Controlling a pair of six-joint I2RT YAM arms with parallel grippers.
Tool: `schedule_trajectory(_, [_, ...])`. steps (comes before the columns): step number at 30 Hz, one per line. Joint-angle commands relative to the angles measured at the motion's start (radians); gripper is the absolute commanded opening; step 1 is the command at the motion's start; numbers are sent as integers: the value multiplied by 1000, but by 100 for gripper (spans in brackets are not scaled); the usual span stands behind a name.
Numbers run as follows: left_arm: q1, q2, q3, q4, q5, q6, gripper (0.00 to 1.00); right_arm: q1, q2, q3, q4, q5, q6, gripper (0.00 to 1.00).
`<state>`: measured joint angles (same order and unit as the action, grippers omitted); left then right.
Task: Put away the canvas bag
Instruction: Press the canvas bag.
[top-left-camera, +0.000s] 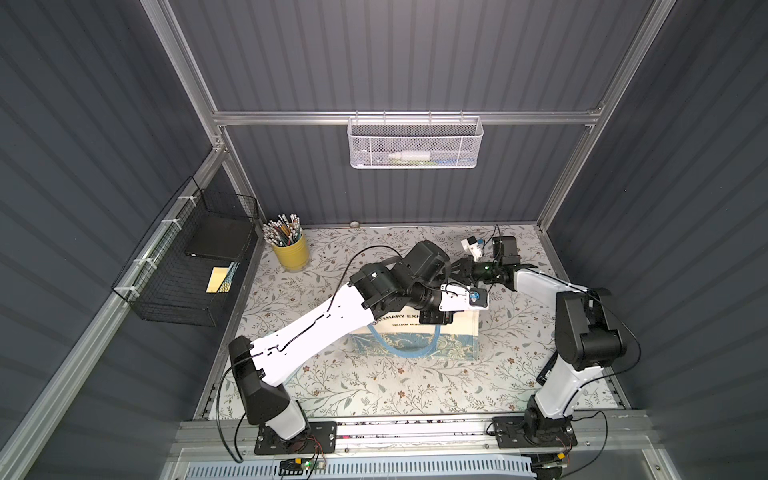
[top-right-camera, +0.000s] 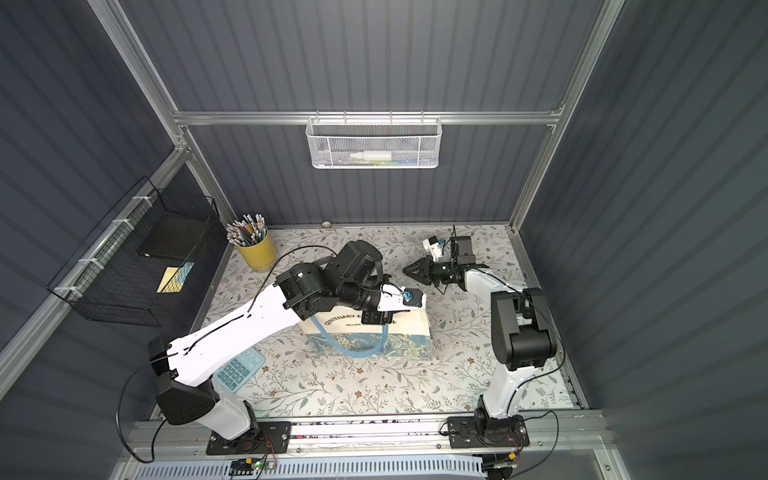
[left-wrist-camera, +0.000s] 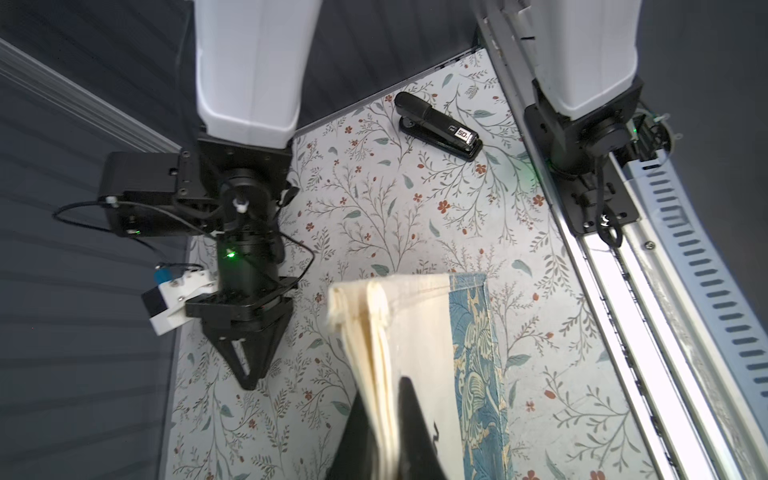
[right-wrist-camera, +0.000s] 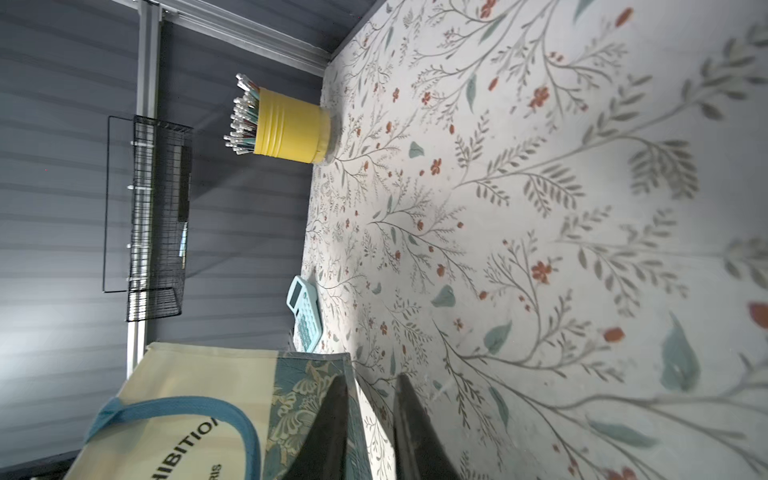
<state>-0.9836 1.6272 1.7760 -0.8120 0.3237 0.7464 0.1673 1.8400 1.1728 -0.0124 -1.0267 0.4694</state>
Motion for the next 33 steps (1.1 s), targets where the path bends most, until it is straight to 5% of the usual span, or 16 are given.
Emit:
schedule_trajectory(1, [53, 6, 16, 4, 156, -30, 0, 6, 15, -4, -107, -119, -105, 22])
schedule_trajectory(7, [128, 76, 6, 53, 195, -23, 0, 44, -71, -184, -86, -184, -126, 22])
schedule_trajectory(13, [181, 164, 8, 94, 216, -2, 0, 83, -157, -343, 73, -177, 8, 20])
schedule_trajectory(25, [285, 312, -27, 220, 222, -20, 0, 100, -296, -421, 106, -180, 89, 17])
schedule_trajectory(33, [308, 416, -14, 231, 245, -4, 0, 58, -422, -363, -183, 223, -5, 18])
